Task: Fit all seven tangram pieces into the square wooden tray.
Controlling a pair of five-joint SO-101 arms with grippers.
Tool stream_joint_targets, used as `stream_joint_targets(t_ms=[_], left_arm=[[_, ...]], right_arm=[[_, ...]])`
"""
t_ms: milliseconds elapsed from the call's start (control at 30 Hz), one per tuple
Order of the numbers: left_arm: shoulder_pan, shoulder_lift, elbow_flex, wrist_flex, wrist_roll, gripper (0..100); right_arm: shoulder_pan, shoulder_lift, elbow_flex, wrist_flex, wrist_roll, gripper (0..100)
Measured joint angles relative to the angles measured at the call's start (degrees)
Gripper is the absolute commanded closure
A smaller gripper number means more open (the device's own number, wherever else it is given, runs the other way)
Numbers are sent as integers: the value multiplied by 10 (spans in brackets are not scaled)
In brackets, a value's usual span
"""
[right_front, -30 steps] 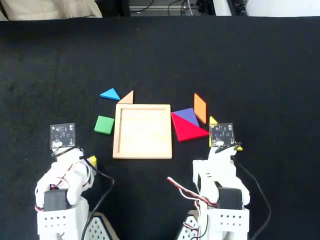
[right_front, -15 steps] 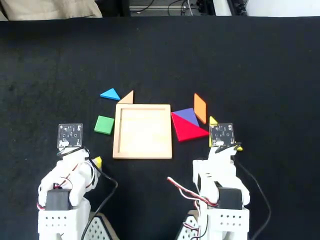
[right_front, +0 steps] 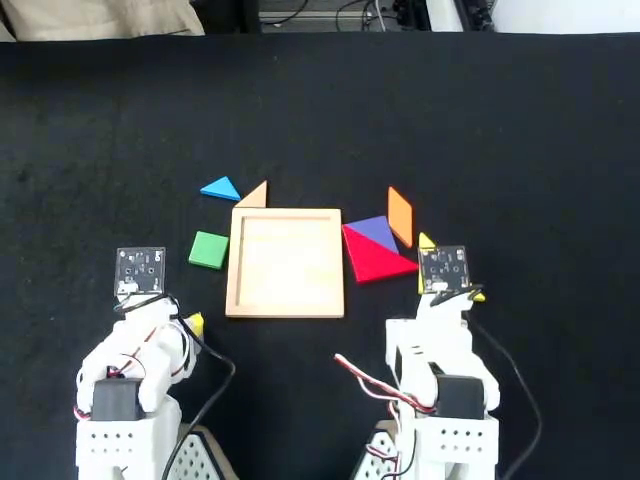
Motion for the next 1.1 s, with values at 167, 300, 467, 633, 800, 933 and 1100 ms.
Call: stream_joint_targets(t_ms=[167, 300, 467, 633, 800, 933, 1100], left_arm=[[0, 0, 0, -76, 0, 805], [2, 0, 0, -166, 0, 805], [19, 0, 0, -274, 0, 805], [58, 0, 0, -388, 0, 806], [134, 0, 0, -510, 0, 808], [201, 0, 1, -595, 0, 809], [234, 0, 1, -625, 0, 809]], right_arm=[[0, 0, 0, -133, 0, 987], [0, 0, 0, -250, 0, 987], [0, 0, 0, -373, -1, 987], [0, 0, 0, -484, -2, 987], [0, 0, 0, -616, -2, 987], [-3, 0, 0, -663, -2, 986], [-44, 0, 0, -629, -2, 986]])
